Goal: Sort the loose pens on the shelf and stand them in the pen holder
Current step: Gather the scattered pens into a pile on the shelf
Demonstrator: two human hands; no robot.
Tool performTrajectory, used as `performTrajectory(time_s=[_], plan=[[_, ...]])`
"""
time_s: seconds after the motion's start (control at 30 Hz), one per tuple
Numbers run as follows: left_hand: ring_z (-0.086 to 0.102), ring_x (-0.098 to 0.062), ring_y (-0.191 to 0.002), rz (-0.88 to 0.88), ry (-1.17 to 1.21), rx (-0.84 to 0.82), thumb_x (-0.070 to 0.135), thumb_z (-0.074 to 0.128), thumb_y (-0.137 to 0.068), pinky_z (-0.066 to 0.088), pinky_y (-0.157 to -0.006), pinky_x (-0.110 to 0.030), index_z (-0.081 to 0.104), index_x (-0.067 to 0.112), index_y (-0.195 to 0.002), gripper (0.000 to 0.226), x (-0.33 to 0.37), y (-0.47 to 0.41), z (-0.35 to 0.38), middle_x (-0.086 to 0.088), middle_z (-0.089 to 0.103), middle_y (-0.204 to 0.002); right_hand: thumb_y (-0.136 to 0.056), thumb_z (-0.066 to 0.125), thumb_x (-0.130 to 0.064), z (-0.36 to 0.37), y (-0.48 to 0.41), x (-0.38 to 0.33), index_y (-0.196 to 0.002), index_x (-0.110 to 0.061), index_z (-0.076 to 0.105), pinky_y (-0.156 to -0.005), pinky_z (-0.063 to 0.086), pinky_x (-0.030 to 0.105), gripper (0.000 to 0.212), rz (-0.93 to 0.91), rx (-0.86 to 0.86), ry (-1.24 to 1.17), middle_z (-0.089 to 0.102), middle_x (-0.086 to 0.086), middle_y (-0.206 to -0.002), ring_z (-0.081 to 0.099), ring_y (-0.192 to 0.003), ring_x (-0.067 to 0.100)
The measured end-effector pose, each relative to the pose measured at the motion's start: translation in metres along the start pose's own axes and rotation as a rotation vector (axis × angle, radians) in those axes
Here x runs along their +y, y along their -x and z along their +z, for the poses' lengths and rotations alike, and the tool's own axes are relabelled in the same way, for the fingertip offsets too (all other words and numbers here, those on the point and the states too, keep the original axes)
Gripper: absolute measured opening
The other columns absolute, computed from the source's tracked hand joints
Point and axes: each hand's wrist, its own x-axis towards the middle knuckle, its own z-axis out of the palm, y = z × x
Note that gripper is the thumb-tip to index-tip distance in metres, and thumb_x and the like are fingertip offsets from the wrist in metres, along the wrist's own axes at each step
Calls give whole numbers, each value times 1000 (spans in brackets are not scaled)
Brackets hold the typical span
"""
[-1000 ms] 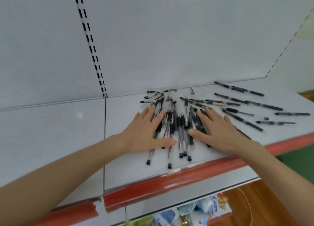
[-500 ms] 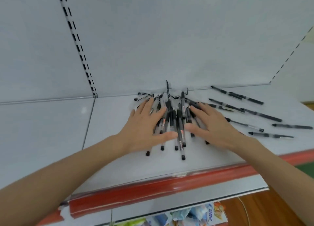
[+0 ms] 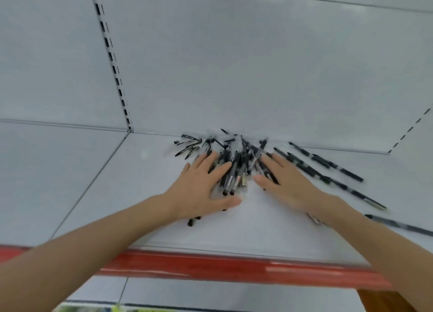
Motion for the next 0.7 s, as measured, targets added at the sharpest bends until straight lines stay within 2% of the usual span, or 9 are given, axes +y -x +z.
performTrajectory(time_s=[0.07, 0.17, 0.27, 0.37, 0.43, 0.5, 0.53, 0.63, 0.7], plan=[[-19, -14, -142, 45, -37, -37, 82, 30, -66, -2, -118, -47, -1, 40, -145, 95, 1, 8, -2, 6, -16, -156, -86, 35, -63, -11, 13, 13, -147, -29, 16, -117, 5, 36, 72, -14, -4, 19, 6, -4, -157, 1, -145, 15], [-20, -14, -142, 65, -149, -62, 83, 23, -64, -7, -115, -41, -4, 41, -145, 95, 2, 10, 1, 5, -16, -156, -87, 31, -62, -16, 27, 31, -146, -30, 14, -118, 3, 42, 69, 36, -51, 174, 1, -1, -158, -2, -145, 16], [-15, -15, -143, 34, -163, -38, 83, 23, -71, -7, -115, -45, -1, 40, -145, 89, 16, -1, 8, 3, -12, -157, -92, 23, -58, -6, 24, 25, -147, -28, 11, -116, 1, 43, 64, 60, -37, 171, 0, 6, -158, -2, -145, 19], [-11, -18, -144, 15, -195, -1, 76, 23, -81, -4, -115, -47, 3, 34, -147, 80, 31, -17, 13, 0, -8, -157, -96, 22, -50, 4, 14, 10, -146, -26, 15, -117, 7, 42, 56, 79, 1, 87, 4, 16, -156, 4, -145, 28], [-10, -17, -145, 28, -144, 8, 71, 25, -84, -4, -116, -44, 5, 31, -147, 78, 37, -20, 9, -1, -6, -158, -97, 25, -45, 6, 9, 5, -140, -22, 28, -114, 19, 41, 49, 57, 20, -16, 23, 21, -149, 18, -140, 34], [-3, -14, -145, 41, -10, 59, 65, 30, -87, 0, -117, -38, 12, 28, -148, 74, 32, -20, 0, 0, -1, -158, -97, 32, -37, 2, 8, 6, -123, -15, 46, -99, 31, 34, 36, -8, 95, -110, 47, 14, -123, 38, -124, 34], [3, -13, -145, 42, 60, 123, 62, 31, -88, 4, -116, -33, 18, 24, -147, 71, 26, -20, -6, 0, 5, -158, -98, 33, -33, -1, 9, 7, -120, -13, 49, -95, 31, 31, 34, -26, 118, -124, 49, 11, -118, 40, -121, 31], [19, -21, -142, -48, 97, 348, 60, 28, -85, 14, -114, -31, 35, 17, -142, 71, -8, -32, -21, -10, 23, -154, -96, 34, -43, -6, 9, 10, -140, -12, 33, -108, 21, 31, 54, 15, 105, -141, 33, 10, -146, 24, -138, 24], [17, -27, -142, -191, 37, 329, 62, 28, -87, 14, -115, -39, 34, 17, -142, 71, -35, -45, -27, -15, 20, -153, -93, 32, -52, -3, 4, 7, -146, -17, 22, -115, 13, 35, 65, 38, 69, -135, 15, 7, -156, 11, -144, 21]])
